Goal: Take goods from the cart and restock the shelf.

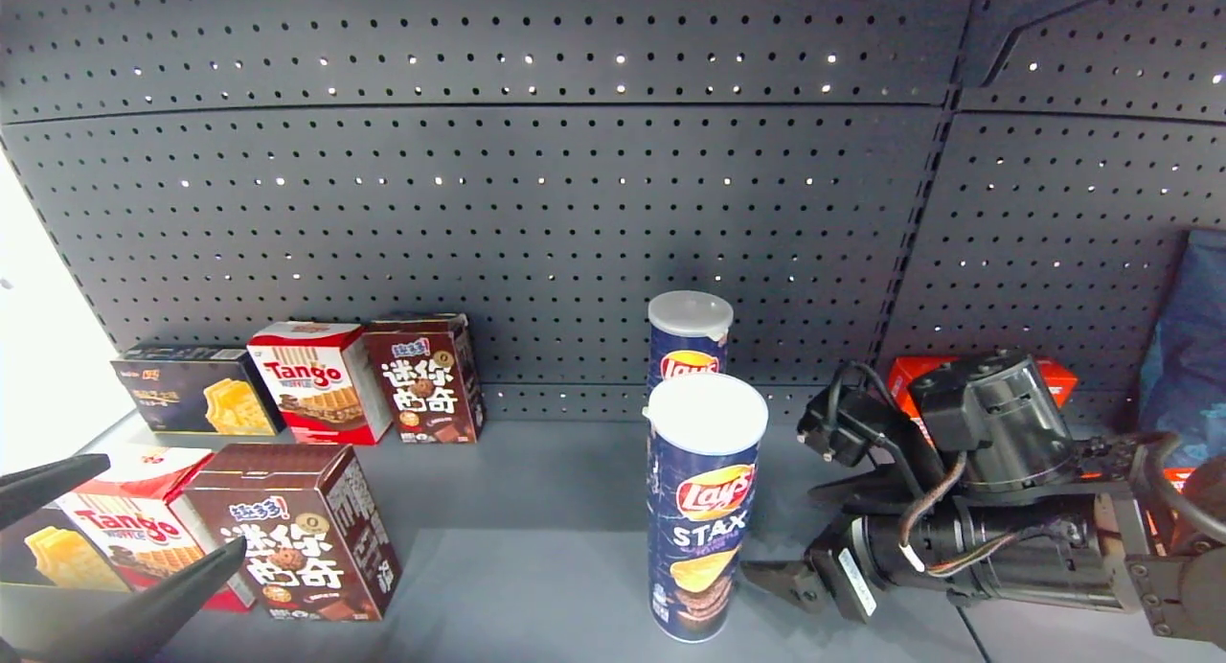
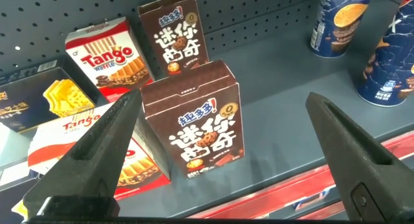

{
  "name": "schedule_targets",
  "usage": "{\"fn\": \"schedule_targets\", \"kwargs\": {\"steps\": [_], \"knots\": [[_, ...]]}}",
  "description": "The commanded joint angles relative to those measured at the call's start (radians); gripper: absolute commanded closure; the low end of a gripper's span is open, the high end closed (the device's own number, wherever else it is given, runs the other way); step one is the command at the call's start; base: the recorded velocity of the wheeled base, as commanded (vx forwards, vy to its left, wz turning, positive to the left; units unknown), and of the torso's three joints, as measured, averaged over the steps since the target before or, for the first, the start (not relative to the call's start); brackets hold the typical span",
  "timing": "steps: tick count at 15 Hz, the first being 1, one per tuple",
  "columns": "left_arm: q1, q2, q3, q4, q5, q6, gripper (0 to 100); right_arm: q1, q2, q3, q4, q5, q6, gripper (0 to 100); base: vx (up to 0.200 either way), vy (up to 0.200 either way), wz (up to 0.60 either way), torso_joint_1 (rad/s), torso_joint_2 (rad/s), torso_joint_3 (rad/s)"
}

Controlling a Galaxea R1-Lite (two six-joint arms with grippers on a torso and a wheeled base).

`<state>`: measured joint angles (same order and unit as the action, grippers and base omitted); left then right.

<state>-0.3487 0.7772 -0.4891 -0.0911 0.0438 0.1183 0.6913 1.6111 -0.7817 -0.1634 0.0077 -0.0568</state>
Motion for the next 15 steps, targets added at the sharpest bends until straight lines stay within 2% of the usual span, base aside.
{"fn": "schedule_targets", "kwargs": {"steps": [1,3,4,6,8,9,10,12,13,14,15], "knots": [[0.001,-0.001,0.001,0.001,0.001,0.000,0,-0.036,-0.106,-0.027,-0.010,-0.006,0.002,0,0.000,0.000,0.00,0.000,0.00,0.000],[0.001,-0.012,0.004,0.002,0.002,-0.002,0,-0.118,-0.227,-0.065,-0.024,-0.054,0.020,0,0.000,0.000,0.00,0.000,0.00,0.000],[0.001,-0.021,0.015,0.001,0.002,-0.003,0,-0.208,-0.359,-0.050,-0.022,-0.081,0.025,0,0.000,0.000,0.00,0.000,0.00,0.000],[0.001,-0.047,0.017,0.010,0.004,0.000,0,-0.308,-0.531,0.041,-0.025,-0.101,0.025,0,0.000,0.000,0.00,0.000,0.00,0.000],[0.001,-0.090,0.032,0.010,0.031,0.001,0,-0.418,-0.866,0.292,-0.067,-0.301,0.060,0,0.000,0.000,0.00,0.000,0.00,0.000],[0.001,-0.102,0.043,0.011,0.036,0.001,0,-0.443,-0.938,0.351,-0.065,-0.336,0.078,0,0.000,0.000,0.00,0.000,0.00,0.000],[0.001,-0.128,0.064,0.011,0.039,0.003,0,-0.516,-1.120,0.510,-0.061,-0.380,0.094,0,0.000,0.000,0.00,0.000,0.00,0.000],[0.001,-0.154,0.077,0.011,0.037,0.003,0,-0.587,-1.356,0.673,-0.008,-0.367,0.084,0,0.000,0.000,0.00,0.000,0.00,0.000],[-0.001,-0.154,0.090,0.010,0.037,0.001,0,-0.578,-1.487,0.726,0.050,-0.324,0.055,0,0.000,0.000,0.00,0.000,0.00,0.000],[-0.004,-0.158,0.118,0.002,0.036,0.001,0,-0.570,-1.536,0.782,0.054,-0.268,0.031,0,0.000,0.000,0.00,0.000,0.00,0.000],[-0.009,-0.171,0.141,0.002,0.034,0.004,0,-0.570,-1.522,0.782,0.018,-0.225,0.018,0,0.000,0.000,0.00,0.000,0.00,0.000]]}}
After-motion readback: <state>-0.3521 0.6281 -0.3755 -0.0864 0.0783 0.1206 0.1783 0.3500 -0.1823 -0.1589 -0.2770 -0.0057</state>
